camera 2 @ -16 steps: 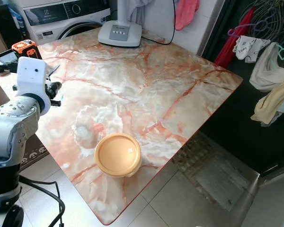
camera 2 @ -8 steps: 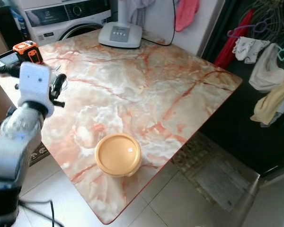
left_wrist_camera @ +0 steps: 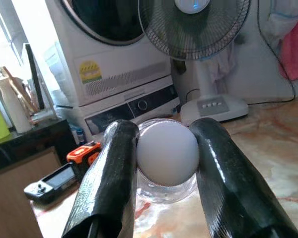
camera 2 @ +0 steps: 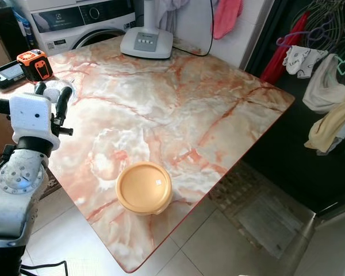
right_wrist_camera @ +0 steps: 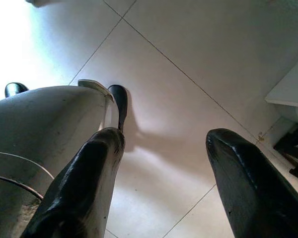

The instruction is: Restocking fridge

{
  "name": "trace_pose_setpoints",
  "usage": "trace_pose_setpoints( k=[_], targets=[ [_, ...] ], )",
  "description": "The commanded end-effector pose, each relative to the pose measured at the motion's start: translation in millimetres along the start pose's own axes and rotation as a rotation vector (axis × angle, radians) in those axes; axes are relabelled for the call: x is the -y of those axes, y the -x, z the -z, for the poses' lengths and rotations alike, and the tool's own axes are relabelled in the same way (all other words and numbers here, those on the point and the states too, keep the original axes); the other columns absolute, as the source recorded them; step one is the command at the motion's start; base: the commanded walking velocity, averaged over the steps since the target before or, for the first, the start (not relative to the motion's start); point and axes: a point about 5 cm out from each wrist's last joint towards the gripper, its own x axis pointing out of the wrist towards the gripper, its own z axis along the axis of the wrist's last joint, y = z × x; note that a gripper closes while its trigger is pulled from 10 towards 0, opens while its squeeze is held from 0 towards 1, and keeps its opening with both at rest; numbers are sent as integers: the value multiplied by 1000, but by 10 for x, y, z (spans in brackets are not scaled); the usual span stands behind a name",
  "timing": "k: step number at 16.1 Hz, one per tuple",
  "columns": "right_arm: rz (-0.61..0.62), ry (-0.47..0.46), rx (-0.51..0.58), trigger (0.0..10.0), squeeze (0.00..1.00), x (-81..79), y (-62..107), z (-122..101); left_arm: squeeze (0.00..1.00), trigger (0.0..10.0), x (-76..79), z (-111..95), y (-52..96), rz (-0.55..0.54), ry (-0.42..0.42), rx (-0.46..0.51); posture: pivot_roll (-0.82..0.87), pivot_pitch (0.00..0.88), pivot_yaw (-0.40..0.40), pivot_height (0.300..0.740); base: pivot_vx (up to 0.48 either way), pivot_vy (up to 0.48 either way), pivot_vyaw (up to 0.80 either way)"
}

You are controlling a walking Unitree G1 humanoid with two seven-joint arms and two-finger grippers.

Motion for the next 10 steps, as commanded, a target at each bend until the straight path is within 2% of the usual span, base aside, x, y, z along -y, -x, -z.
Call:
trace_pose_setpoints(
  k=[1, 10],
  targets=[
    [19, -14, -3, 10000, 0, 66, 23, 40, 0, 10000, 26, -3, 24, -5, -17, 25, 94, 71, -127, 740, 0, 0, 0],
    [38, -37, 4, 10000, 0, 77, 31, 70, 0, 10000, 96, 54, 44, -34, 11, 35, 81, 78, -114, 740, 0, 0, 0]
  ],
)
